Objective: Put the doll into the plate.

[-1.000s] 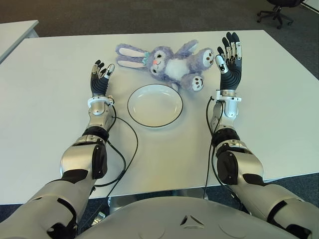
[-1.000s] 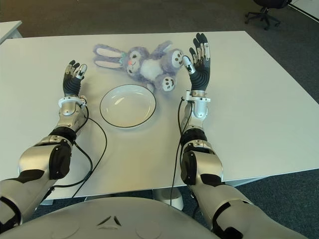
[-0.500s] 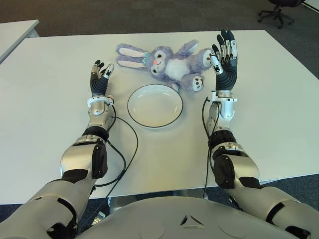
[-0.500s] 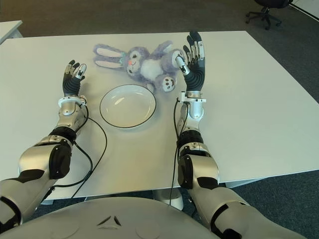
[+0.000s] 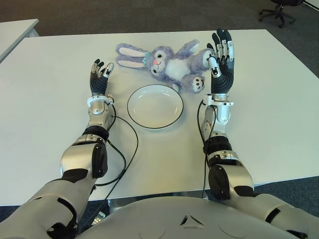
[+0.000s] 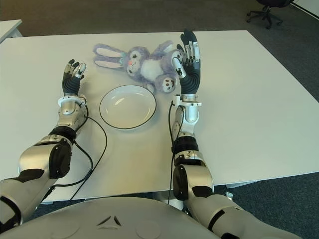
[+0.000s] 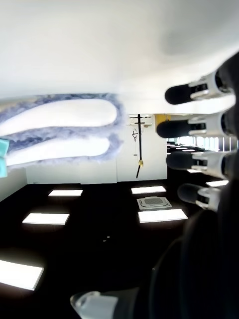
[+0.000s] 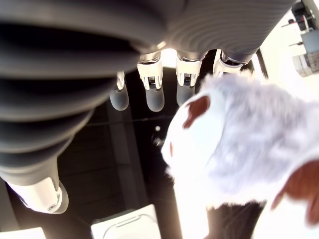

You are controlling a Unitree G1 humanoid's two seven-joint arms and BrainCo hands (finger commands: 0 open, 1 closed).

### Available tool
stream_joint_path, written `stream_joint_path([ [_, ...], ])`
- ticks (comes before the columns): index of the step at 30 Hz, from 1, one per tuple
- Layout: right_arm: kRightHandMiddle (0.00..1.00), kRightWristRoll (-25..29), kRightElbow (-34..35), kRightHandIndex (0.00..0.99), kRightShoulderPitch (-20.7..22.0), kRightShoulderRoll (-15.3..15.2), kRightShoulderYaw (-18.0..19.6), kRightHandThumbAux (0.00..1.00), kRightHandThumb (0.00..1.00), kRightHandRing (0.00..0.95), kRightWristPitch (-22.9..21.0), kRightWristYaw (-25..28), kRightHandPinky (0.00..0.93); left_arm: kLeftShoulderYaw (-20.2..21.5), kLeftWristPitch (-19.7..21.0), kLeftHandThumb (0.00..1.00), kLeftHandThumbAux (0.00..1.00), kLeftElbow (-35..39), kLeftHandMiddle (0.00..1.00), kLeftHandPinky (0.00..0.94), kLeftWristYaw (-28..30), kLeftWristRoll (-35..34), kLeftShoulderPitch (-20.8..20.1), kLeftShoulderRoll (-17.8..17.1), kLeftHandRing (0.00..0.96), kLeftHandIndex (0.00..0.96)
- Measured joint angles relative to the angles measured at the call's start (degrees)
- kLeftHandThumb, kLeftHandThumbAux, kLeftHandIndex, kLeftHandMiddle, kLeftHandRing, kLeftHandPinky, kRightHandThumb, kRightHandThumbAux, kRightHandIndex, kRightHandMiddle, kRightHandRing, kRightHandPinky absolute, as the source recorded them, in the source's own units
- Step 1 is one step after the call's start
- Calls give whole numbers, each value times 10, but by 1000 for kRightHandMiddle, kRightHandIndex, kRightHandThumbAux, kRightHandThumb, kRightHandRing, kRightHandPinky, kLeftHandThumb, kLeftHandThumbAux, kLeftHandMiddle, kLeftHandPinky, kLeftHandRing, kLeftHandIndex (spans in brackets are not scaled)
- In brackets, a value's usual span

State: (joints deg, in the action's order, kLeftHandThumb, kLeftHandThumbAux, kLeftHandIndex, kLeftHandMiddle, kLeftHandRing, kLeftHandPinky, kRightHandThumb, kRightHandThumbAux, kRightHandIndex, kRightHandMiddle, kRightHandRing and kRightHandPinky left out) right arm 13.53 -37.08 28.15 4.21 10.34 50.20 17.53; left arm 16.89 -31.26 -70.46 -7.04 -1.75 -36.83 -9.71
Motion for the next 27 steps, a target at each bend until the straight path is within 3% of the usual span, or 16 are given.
stream_joint_path([
  [10,21,-31,26,11,-17,3,-27,544,276,4,-18,-21,8,0,0,0,455,0,92,118,0,0,-1,0,104,0],
  [27,18,-28,39,7,-25,2,-41,543,257,4,-39,-20,19,0,0,0,437,0,100,151,0,0,-2,1,118,0],
])
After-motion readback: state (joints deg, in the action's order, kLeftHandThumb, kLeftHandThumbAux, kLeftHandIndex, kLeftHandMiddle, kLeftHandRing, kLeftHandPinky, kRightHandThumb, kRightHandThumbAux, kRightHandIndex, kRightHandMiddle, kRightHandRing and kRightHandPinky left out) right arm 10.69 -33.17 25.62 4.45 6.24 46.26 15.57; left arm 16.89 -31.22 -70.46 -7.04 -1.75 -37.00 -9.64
